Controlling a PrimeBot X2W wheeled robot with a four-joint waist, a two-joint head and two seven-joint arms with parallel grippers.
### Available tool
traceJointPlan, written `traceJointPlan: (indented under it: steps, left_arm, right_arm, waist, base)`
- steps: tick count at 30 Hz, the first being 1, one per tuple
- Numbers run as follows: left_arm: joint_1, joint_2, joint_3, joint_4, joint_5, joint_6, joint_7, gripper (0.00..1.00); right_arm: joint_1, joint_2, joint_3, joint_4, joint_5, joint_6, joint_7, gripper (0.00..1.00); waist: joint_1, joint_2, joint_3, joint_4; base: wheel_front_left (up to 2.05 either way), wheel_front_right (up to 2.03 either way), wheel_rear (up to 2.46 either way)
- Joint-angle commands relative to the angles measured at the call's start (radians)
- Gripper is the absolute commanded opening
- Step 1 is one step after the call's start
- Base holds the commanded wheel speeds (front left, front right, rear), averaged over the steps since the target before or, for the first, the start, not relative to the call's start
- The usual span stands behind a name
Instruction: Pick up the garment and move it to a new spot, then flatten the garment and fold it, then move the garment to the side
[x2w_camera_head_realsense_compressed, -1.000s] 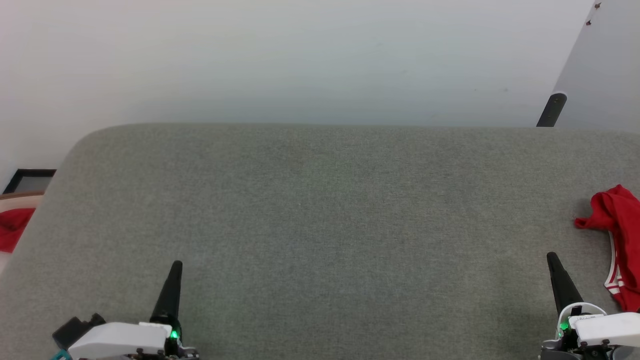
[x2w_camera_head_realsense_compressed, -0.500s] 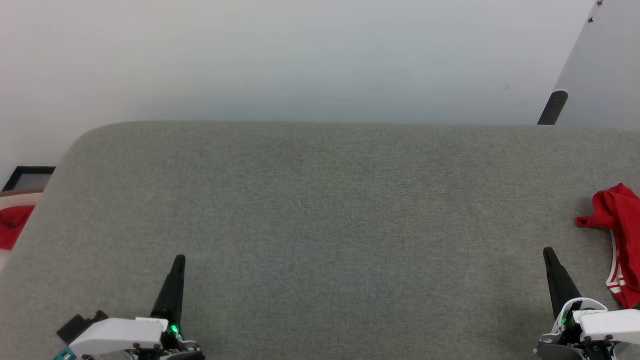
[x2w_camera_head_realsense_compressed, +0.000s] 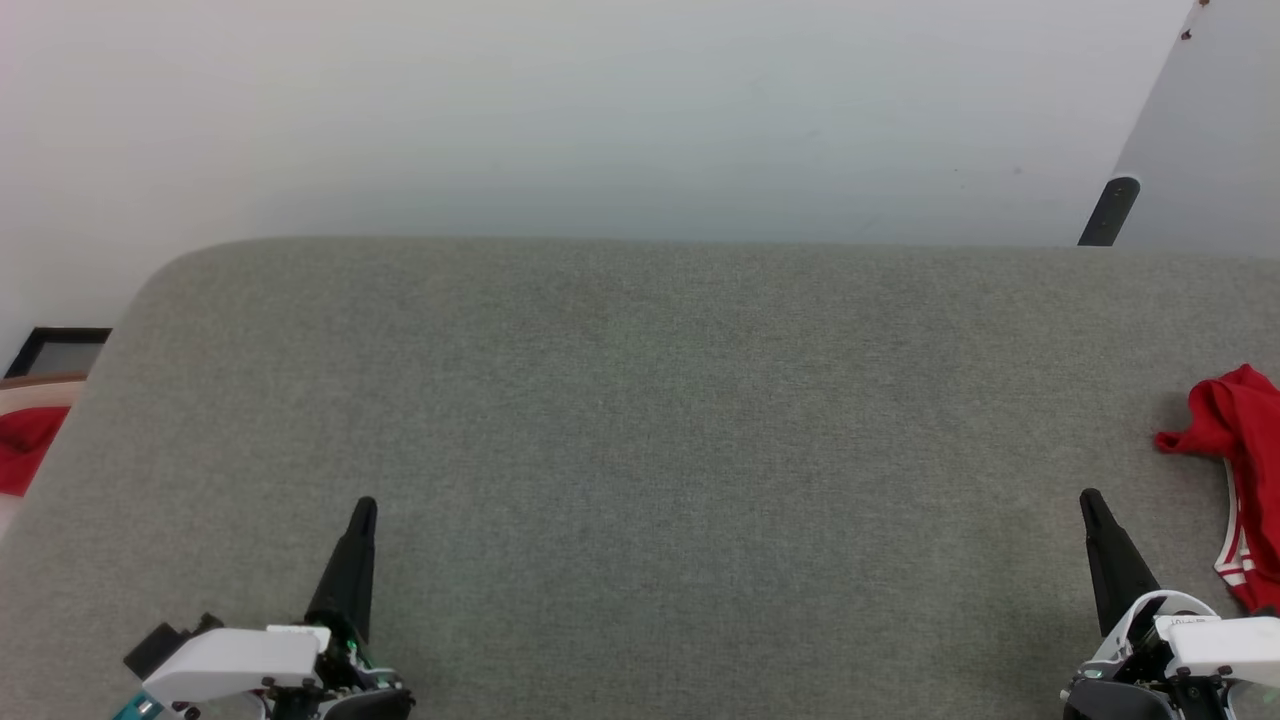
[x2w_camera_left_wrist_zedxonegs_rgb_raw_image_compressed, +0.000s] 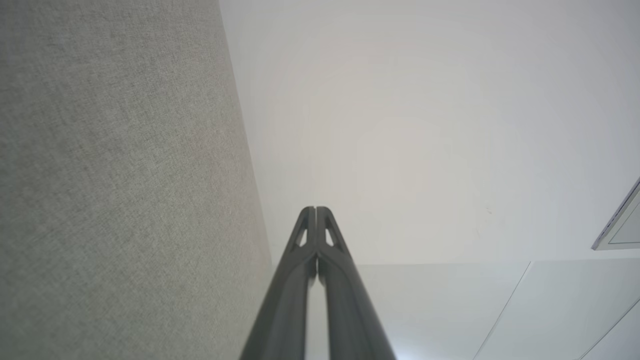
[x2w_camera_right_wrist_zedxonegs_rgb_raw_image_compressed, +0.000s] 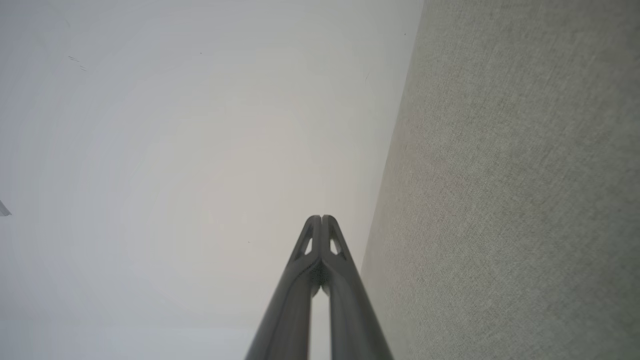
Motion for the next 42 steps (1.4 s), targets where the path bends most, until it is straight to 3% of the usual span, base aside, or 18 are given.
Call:
traceJointPlan:
  steps: [1,42]
  left_arm:
    - [-0.010,-0.003,0.004,0.002,-0.019,0.000,0.005,0.00]
    - [-0.011,-0.003,0.004,0.002,-0.023,0.000,0.006,0.00]
  right_arm:
    - [-0.018,0.005,0.004,0.002,0.018,0.000,0.006,0.00]
    - [-0.013,0.005,0.004,0.002,0.026,0.000,0.006,0.00]
  waist:
    - [-0.0001,0.0000,0.001,0.000]
    - [-0.0001,0.0000,0.001,0.000]
  base:
    - [0.00,0.00,0.00]
    - [0.00,0.00,0.00]
